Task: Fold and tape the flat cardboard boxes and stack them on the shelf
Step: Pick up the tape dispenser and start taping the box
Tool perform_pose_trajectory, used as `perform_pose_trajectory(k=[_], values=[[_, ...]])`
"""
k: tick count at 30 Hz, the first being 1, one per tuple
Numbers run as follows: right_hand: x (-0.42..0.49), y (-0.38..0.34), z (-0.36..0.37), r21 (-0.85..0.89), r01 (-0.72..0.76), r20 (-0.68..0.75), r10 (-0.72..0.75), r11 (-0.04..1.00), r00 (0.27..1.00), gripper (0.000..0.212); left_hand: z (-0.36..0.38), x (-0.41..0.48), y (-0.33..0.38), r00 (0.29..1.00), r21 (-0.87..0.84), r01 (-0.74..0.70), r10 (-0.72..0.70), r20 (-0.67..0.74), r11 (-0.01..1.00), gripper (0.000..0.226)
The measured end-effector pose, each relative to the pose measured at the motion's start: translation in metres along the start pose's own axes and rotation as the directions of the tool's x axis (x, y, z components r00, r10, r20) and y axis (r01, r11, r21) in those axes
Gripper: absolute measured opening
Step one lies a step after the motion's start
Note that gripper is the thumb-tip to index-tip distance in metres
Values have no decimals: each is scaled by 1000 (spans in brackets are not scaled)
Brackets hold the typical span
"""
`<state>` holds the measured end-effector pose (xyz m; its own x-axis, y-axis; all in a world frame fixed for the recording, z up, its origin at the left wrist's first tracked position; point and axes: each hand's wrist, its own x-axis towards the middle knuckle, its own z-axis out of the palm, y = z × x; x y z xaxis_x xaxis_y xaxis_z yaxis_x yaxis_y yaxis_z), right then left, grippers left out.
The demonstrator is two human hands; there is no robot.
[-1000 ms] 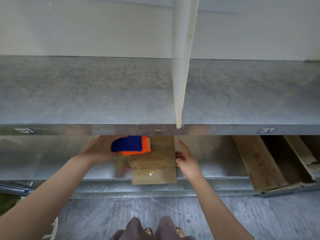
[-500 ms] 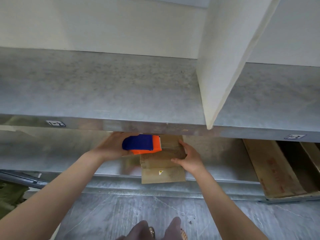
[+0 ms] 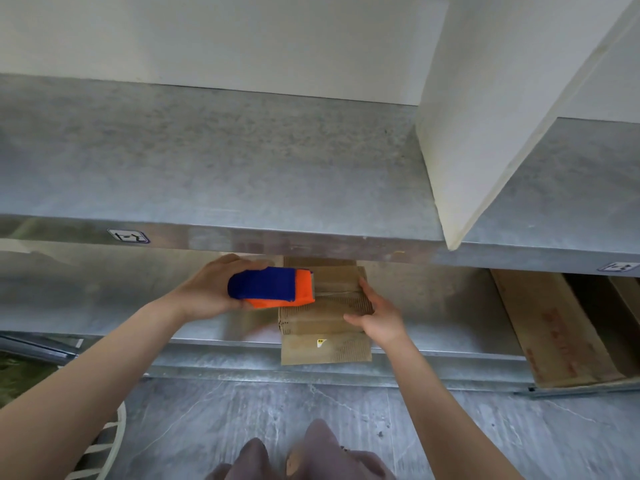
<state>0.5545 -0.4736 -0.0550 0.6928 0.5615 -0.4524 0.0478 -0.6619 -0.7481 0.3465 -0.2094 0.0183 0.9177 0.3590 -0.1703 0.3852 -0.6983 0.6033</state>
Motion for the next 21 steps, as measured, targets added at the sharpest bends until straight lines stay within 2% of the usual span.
perform_pose_trajectory(k=[6,10,14,18,21], values=[[3,-3,-1,-37,0,10,0,999,1000,91,-8,-3,2,1000,-52,1,-1,14,999,71],[3,-6,-3,-55,0,25,1,998,1000,90,-27,-18,-10,999,40,28,-26,-43,999,70],[2,-7,-3,-55,11,40,-9,998,999,90,-29,-32,-18,995,12,91,-90,-41,996,73],[1,-8,-2,-98,29,46,-25,995,999,89,-32,-43,-28,998,76,42,-37,-57,996,72],[-1,-7,-1,-74,12,35,-9,997,999,88,-47,-60,-51,995,138,69,-59,-79,988,74]])
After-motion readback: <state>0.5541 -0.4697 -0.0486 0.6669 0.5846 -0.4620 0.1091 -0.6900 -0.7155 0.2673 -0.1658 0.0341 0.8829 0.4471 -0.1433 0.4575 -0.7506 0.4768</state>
